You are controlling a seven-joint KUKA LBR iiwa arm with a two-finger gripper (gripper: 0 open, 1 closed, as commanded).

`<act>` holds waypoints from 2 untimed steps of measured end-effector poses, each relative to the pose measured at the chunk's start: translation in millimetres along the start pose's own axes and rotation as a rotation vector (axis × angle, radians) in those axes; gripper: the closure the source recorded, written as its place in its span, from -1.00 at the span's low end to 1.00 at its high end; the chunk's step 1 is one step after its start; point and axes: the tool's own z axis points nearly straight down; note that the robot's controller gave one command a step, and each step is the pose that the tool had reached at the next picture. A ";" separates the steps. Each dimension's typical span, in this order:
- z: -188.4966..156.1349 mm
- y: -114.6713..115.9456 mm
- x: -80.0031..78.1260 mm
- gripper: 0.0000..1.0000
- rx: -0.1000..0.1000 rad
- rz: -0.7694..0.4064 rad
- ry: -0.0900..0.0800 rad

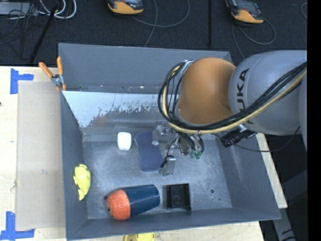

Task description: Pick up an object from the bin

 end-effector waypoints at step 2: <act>102.7 -35.6 19.9 1.00 0.000 -0.021 0.010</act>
Offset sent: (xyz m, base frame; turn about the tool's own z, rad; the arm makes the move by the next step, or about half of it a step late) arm -0.0191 -0.0363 -0.1030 -0.0217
